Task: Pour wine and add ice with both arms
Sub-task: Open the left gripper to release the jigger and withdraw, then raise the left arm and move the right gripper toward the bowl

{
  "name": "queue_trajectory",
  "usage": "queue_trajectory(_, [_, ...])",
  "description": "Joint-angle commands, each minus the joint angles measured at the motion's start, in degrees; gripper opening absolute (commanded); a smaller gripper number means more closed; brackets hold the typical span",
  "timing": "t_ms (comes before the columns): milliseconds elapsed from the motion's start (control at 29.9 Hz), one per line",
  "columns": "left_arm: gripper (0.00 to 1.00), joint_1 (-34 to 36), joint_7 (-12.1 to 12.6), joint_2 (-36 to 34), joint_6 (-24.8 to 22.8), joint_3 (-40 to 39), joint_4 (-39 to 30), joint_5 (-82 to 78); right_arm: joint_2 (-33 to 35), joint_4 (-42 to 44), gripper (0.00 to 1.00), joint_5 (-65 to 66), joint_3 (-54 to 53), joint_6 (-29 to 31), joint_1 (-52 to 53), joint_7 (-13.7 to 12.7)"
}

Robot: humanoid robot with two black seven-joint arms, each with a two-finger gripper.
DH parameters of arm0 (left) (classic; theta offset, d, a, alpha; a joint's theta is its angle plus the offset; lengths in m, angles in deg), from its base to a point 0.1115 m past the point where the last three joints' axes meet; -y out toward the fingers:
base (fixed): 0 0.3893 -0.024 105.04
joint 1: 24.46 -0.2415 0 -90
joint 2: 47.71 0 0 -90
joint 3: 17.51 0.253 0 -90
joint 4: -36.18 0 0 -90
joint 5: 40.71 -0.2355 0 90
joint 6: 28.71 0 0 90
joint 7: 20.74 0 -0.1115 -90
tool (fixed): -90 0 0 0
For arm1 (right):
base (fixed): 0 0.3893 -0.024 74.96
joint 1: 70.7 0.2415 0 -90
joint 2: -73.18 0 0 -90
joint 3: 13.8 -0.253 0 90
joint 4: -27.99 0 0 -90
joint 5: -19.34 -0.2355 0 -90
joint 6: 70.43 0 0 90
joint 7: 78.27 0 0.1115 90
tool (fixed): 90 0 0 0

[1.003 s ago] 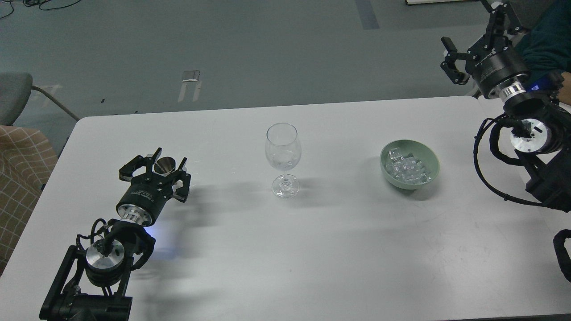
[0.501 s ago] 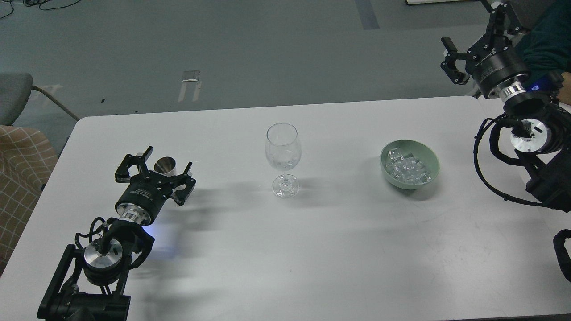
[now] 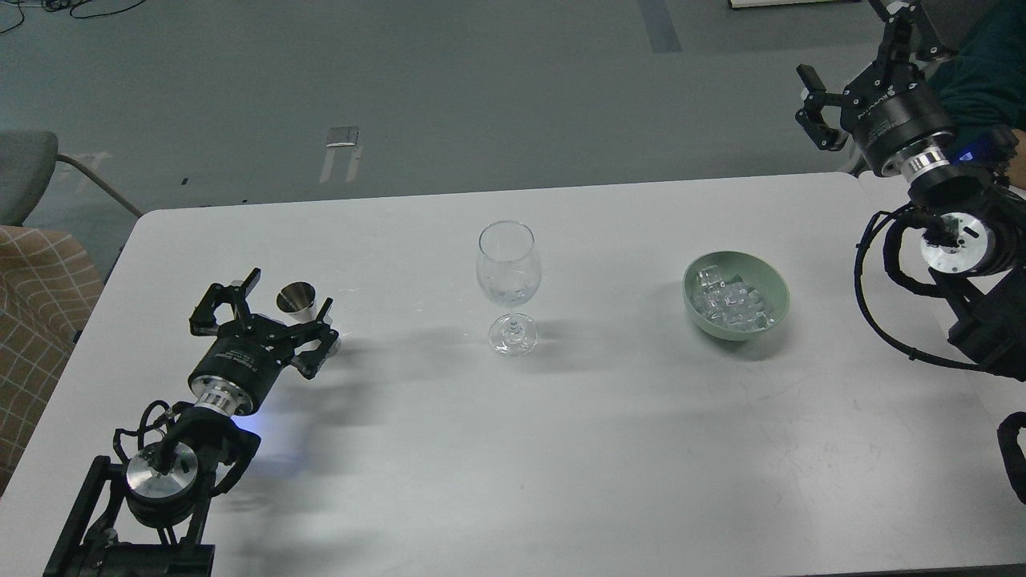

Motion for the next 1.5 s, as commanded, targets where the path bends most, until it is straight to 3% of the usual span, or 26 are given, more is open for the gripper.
queue_trajectory(0, [0.98,-1.2,2.9,0.1,-2.3,-2.0,-0.2,0.1,0.2,0.0,1.0,0.0,0.0,0.0,0.0,-0.1])
queue_trajectory(401, [0.98,-6.8,4.9,-0.8,-8.6,-8.0,-2.4,1.9,0.9,-0.1,1.0,-0.1,0.0,0.1,0.0,-0.1])
queue_trajectory(668, [0.98,-4.0,4.0,-10.4,-10.2,-14.4,-1.4,2.6,2.6,-1.4,1.0,0.0,0.2,0.3,-0.2,-0.1])
queue_trajectory(902, [0.98,5.3,-5.4,-21.2,-15.0,-13.2,4.4,-2.3,3.9,-3.7,1.0,0.5,0.3,0.3,-1.1,-0.1])
queue_trajectory(1003, [0.98,10.8,-9.8,-22.2,-15.0,-13.0,6.8,-9.6,5.5,-5.6,1.0,1.2,0.3,0.3,-1.8,-0.1])
queue_trajectory(1070, [0.98,12.9,-11.4,-22.1,-15.0,-12.6,7.3,-13.2,5.9,-6.4,1.0,1.3,0.3,0.2,-2.3,-0.1])
queue_trajectory(1203, [0.98,20.5,-16.5,-22.1,-13.8,-3.8,7.6,-26.3,6.9,-7.4,1.0,1.3,0.3,0.2,-3.4,-0.1])
queue_trajectory(1304, [0.98,24.2,-18.1,-21.7,-11.4,1.0,7.7,-30.6,7.1,-7.6,1.0,1.4,0.3,0.1,-3.5,-0.1])
queue_trajectory(1337, [0.98,25.9,-18.8,-21.7,-8.6,3.9,7.9,-31.8,7.3,-7.8,1.0,1.4,0.3,0.1,-3.6,-0.1])
queue_trajectory(1471, [0.91,31.0,-16.4,-21.7,-3.4,13.7,8.3,-32.3,7.6,-7.8,1.0,1.4,0.3,0.1,-3.6,-0.1])
